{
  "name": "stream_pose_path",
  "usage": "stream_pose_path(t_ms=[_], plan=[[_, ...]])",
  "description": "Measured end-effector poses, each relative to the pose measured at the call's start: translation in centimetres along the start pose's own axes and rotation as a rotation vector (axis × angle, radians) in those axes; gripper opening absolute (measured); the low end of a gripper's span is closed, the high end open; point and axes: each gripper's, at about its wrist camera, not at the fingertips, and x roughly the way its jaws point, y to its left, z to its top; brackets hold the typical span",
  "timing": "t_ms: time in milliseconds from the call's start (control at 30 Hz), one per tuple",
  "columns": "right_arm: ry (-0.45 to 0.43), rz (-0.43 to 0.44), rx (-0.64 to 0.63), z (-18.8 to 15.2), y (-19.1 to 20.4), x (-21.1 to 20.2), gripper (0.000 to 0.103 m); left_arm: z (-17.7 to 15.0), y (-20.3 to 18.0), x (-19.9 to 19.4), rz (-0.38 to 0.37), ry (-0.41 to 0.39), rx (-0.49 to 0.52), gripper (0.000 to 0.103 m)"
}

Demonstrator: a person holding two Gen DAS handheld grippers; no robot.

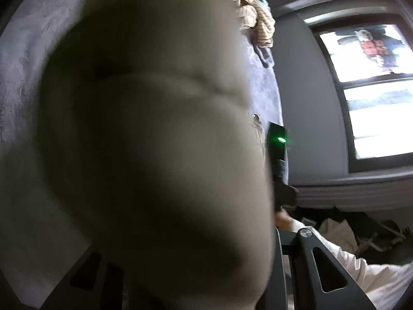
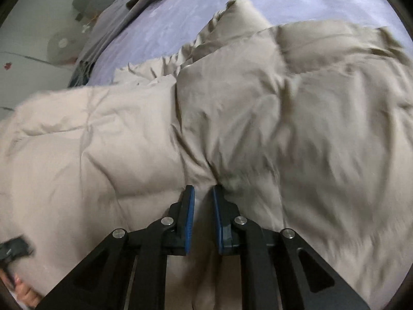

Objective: Fold large clothes

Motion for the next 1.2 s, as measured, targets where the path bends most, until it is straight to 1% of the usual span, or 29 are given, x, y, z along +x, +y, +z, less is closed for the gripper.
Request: stream_pose_path(t_ms=[67, 200, 267, 333, 400, 433, 467, 533, 633, 733, 767, 800, 833, 867, 933, 1000, 1033, 1067, 1100, 1133, 1167, 1200], plan=[[0.018, 0.028, 0.001, 0.9, -0.5, 1.1, 0.013, 0.2, -2.9, 1.2, 0.052, 0.005, 0.008, 0.032], [0.059, 0.086, 0.018, 2.4, -2.0, 2.8, 0.003, 0.9, -7.9, 4.2, 0.152, 0.025, 0.058, 0.032], [0.078, 0.116, 0.043, 2.7, -2.9, 3.2, 0.001, 1.4, -9.6, 5.5, 0.182, 0.037, 0.069, 0.032], [0.097, 0.148, 0.066, 2.9, -3.9, 2.7, 0.001, 1.7, -11.4, 6.8, 0.199, 0.049, 0.091, 0.032], [0.093, 0.177, 0.087, 2.9, -5.2, 1.0, 0.001, 2.2, -12.9, 7.9, 0.21, 0.063, 0.114, 0.032], [0.085, 0.193, 0.095, 2.6, -5.9, 0.0, 0.001, 2.8, -14.2, 9.1, 0.213, 0.073, 0.126, 0.036], [0.075, 0.205, 0.101, 2.4, -6.8, -1.2, 0.003, 3.0, -15.0, 10.0, 0.207, 0.088, 0.139, 0.042], [0.049, 0.204, 0.134, 1.8, -8.9, -3.9, 0.005, 3.2, -16.9, 12.5, 0.182, 0.116, 0.161, 0.047], [-0.003, 0.221, 0.208, 0.3, -12.7, -7.5, 0.005, 4.3, -18.1, 16.5, 0.145, 0.178, 0.216, 0.047], [-0.045, 0.221, 0.259, -1.5, -15.6, -10.0, 0.005, 4.4, -19.3, 20.1, 0.091, 0.23, 0.284, 0.048], [-0.055, 0.219, 0.276, -2.1, -16.6, -10.7, 0.005, 4.2, -19.6, 21.2, 0.082, 0.239, 0.314, 0.049], [-0.063, 0.214, 0.291, -2.8, -17.6, -11.4, 0.005, 4.1, -19.8, 22.1, 0.079, 0.247, 0.336, 0.055], [-0.067, 0.211, 0.3, -3.3, -18.3, -11.8, 0.005, 4.0, -19.8, 23.0, 0.071, 0.256, 0.354, 0.066], [-0.072, 0.209, 0.314, -3.9, -19.1, -12.3, 0.005, 3.9, -19.7, 23.7, 0.059, 0.252, 0.355, 0.069], [-0.077, 0.203, 0.33, -4.8, -20.3, -13.1, 0.005, 4.1, -19.2, 25.0, 0.048, 0.25, 0.333, 0.069], [-0.085, 0.193, 0.338, -5.7, -21.3, -14.2, 0.005, 4.3, -18.5, 25.6, 0.043, 0.238, 0.305, 0.069], [-0.088, 0.192, 0.338, -6.2, -21.9, -14.8, 0.005, 4.5, -18.4, 25.7, 0.045, 0.231, 0.298, 0.075], [-0.092, 0.191, 0.335, -6.6, -21.9, -15.2, 0.007, 4.5, -18.4, 25.7, 0.04, 0.221, 0.287, 0.08], [-0.098, 0.188, 0.328, -7.0, -22.1, -16.0, 0.014, 4.3, -18.0, 25.1, 0.042, 0.21, 0.281, 0.08], [-0.103, 0.186, 0.321, -7.4, -21.8, -16.5, 0.022, 2.7, -18.5, 25.1, 0.047, 0.205, 0.284, 0.08], [-0.109, 0.186, 0.313, -7.7, -21.8, -17.3, 0.044, 2.2, -18.4, 24.8, 0.057, 0.2, 0.29, 0.08], [-0.119, 0.191, 0.301, -8.0, -21.6, -17.9, 0.063, 2.1, -18.8, 24.5, 0.074, 0.187, 0.304, 0.08]])
